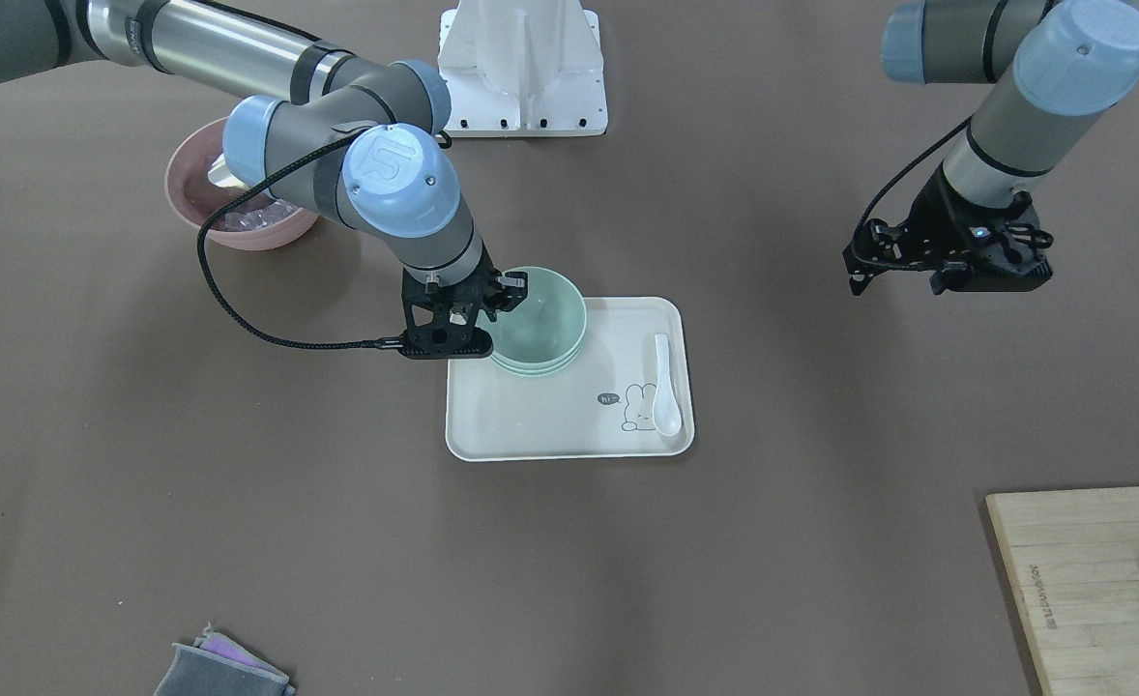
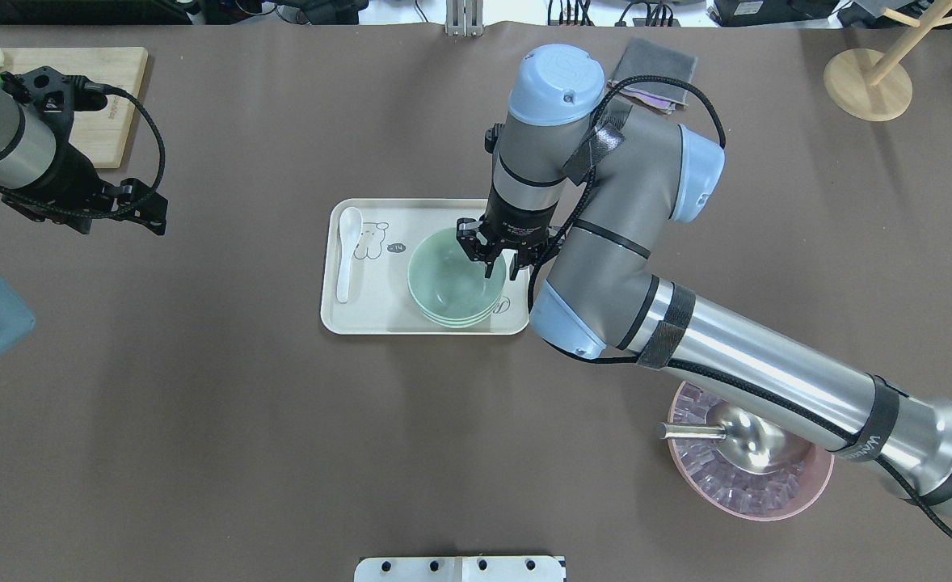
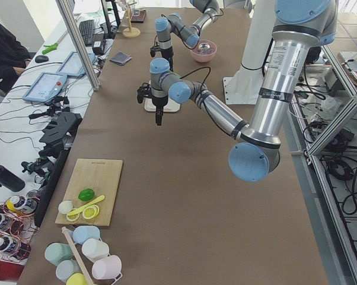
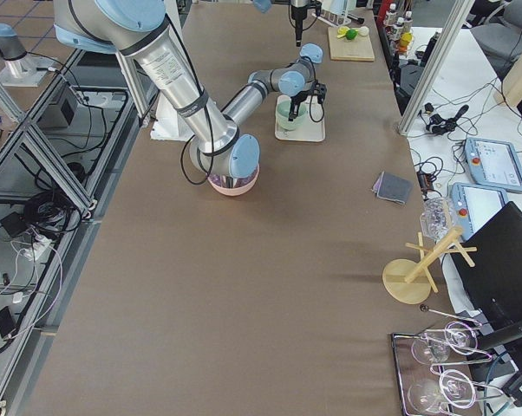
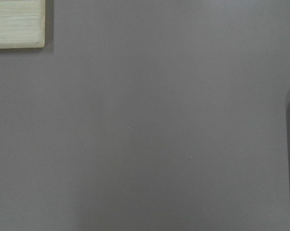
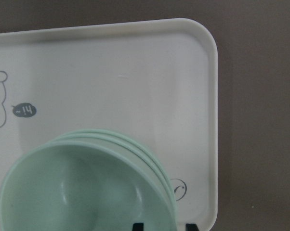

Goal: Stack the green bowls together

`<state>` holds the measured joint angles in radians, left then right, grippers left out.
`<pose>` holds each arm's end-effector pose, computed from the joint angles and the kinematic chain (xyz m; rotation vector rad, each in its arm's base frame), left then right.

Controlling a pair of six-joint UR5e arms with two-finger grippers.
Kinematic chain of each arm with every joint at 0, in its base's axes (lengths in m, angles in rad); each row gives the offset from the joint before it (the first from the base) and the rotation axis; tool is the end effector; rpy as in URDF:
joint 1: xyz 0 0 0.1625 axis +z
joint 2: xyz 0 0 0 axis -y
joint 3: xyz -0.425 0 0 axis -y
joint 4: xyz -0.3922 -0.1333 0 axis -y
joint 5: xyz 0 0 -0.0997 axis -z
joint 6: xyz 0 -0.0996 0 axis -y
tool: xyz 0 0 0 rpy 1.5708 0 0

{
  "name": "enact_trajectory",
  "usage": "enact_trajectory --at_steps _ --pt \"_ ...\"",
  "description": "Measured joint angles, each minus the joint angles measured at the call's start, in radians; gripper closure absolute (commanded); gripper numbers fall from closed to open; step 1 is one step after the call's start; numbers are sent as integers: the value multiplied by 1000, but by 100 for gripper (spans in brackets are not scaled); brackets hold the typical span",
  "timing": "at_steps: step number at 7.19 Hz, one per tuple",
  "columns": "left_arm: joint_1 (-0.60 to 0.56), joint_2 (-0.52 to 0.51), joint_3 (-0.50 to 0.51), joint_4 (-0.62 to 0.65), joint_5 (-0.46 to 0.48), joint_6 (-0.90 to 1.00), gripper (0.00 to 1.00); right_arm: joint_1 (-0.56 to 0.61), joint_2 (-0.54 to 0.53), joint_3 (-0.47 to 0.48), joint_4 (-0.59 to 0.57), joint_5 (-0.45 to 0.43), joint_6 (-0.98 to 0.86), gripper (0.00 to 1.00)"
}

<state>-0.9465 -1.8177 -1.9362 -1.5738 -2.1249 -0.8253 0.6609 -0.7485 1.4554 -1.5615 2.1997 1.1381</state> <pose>0.2588 -0.4977 0.3608 0.0930 0.7978 -0.0197 -0.5365 -0.5118 0.1923 -0.1536 -0.9018 -0.0130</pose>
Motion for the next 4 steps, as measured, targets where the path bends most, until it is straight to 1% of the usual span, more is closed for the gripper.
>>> enact_trajectory --at_steps 2,3,4 --pt "-1 0 -2 0 -1 1 2 58 -4 32 -13 59 9 0" --pt "-3 0 -3 1 -2 3 2 105 -27 80 -55 84 10 0" --pt "-13 1 -3 2 -3 7 2 160 -78 146 -104 93 -18 0"
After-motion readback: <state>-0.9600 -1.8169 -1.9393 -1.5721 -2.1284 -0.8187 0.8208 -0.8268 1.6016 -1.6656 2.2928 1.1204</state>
